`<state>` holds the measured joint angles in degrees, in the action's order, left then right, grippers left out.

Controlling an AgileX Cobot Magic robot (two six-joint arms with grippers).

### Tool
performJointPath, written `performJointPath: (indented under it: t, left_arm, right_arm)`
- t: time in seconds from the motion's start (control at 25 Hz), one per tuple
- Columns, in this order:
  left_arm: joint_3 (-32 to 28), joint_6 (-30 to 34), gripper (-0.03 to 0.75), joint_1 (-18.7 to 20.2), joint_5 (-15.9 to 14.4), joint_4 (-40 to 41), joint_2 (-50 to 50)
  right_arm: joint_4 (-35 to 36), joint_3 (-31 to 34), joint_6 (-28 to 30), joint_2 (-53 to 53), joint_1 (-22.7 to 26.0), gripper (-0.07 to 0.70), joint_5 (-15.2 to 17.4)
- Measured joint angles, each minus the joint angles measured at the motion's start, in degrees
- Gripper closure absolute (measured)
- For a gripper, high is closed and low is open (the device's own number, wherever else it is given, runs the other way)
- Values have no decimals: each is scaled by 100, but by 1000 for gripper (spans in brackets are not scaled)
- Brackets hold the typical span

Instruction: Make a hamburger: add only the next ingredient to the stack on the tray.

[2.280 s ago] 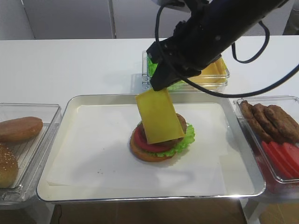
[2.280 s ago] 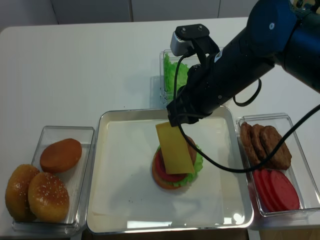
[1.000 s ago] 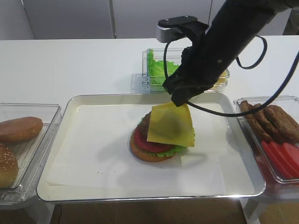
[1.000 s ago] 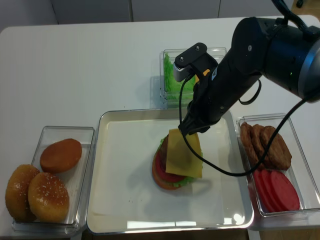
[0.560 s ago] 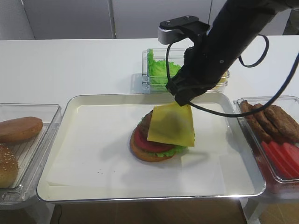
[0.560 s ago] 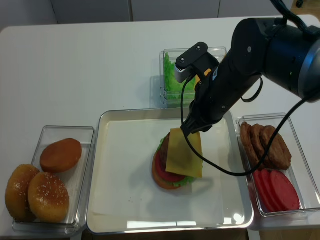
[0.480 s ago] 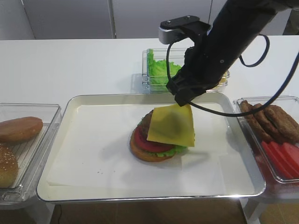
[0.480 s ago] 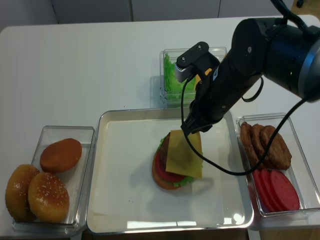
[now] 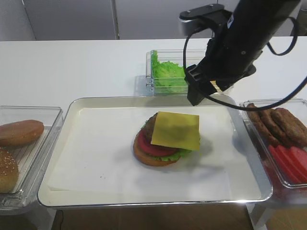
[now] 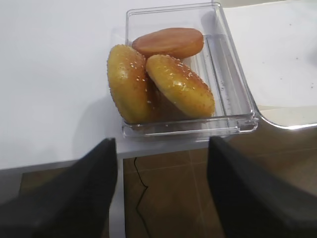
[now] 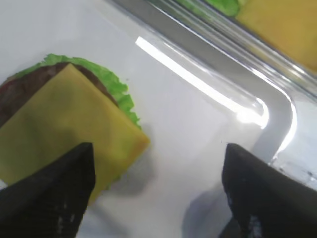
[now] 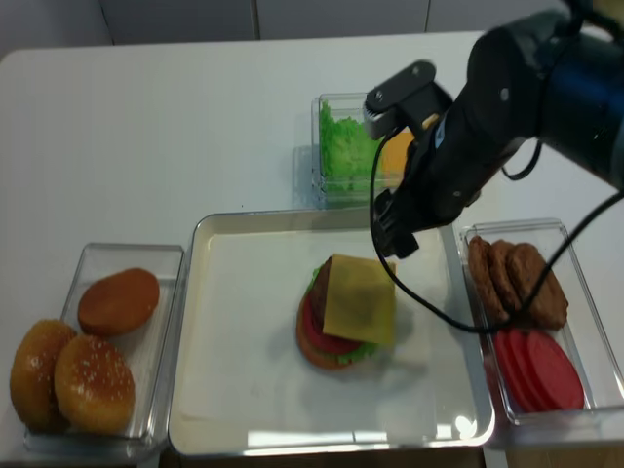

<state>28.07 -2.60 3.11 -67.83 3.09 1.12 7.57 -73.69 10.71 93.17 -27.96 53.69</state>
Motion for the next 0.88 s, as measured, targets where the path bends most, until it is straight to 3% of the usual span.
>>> performJointPath:
  t: [0.16, 0.48, 0.64, 0.88]
  left_arm:
    - [0, 0, 287, 0, 0, 0, 0]
    - [0, 0, 287, 0, 0, 0, 0]
    - [0, 0, 287, 0, 0, 0, 0]
    - [0, 0, 287, 0, 0, 0, 0]
  right_arm:
    - [-44, 0, -170, -336, 95, 33, 541]
    - [-29, 16, -570, -1302, 825, 321, 1529]
    - [-126, 327, -789, -2107, 942, 396, 1625]
    - [-164, 1283, -925, -3578, 954, 409, 1774]
